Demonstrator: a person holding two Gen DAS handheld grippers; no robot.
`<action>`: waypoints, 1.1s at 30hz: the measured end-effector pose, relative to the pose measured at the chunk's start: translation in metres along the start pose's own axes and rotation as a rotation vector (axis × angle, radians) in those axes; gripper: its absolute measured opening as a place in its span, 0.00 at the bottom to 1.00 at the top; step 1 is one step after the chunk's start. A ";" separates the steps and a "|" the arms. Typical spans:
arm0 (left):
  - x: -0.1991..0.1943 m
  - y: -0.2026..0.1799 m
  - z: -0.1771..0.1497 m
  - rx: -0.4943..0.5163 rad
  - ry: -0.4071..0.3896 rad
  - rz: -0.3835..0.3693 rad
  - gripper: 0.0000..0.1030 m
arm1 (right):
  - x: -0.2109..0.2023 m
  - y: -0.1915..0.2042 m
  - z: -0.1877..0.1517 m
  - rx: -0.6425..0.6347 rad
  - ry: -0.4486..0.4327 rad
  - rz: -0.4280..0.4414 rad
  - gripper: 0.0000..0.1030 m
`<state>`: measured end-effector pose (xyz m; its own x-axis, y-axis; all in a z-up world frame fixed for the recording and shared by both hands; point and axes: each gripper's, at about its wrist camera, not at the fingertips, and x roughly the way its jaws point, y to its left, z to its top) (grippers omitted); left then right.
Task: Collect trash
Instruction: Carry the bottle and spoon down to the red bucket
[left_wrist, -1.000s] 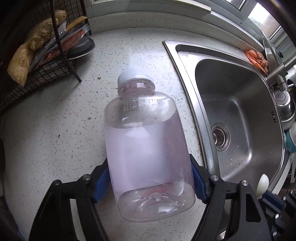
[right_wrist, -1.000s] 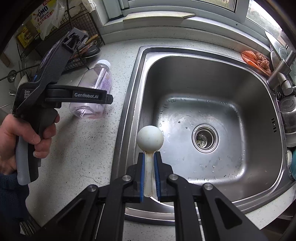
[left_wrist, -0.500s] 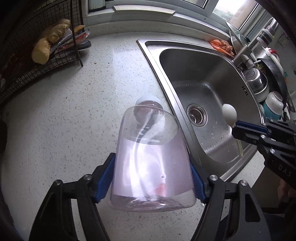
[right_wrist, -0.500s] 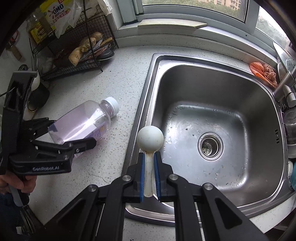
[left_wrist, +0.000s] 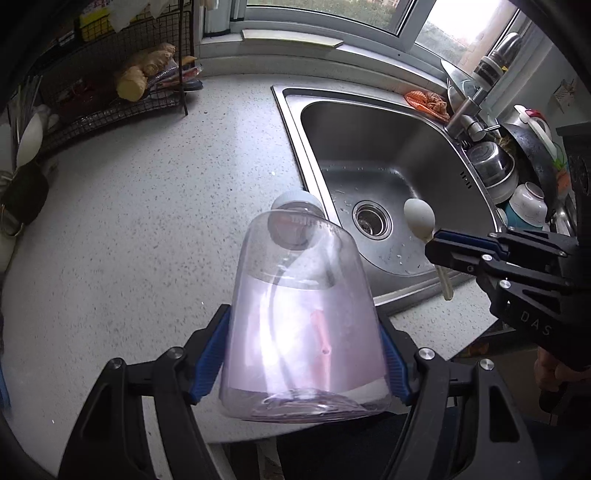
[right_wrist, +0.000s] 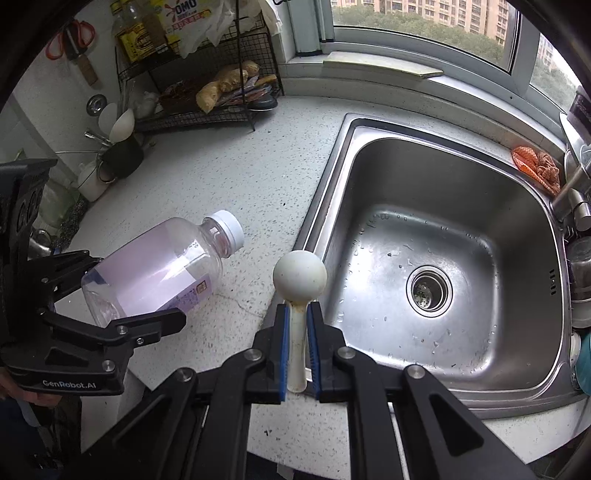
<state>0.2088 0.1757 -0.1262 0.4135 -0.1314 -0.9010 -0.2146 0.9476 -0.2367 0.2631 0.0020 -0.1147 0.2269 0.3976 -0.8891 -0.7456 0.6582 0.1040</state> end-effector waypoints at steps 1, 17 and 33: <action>-0.004 -0.005 -0.008 -0.010 -0.005 0.001 0.69 | -0.005 0.001 -0.006 -0.008 -0.003 0.008 0.08; -0.055 -0.102 -0.137 -0.104 -0.041 0.069 0.69 | -0.061 0.001 -0.121 -0.128 -0.037 0.102 0.08; 0.009 -0.147 -0.221 -0.121 0.130 0.047 0.69 | -0.033 -0.010 -0.213 -0.078 0.090 0.152 0.08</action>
<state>0.0484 -0.0288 -0.1802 0.2843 -0.1320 -0.9496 -0.3389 0.9127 -0.2283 0.1293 -0.1539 -0.1817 0.0532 0.4275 -0.9025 -0.8144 0.5416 0.2085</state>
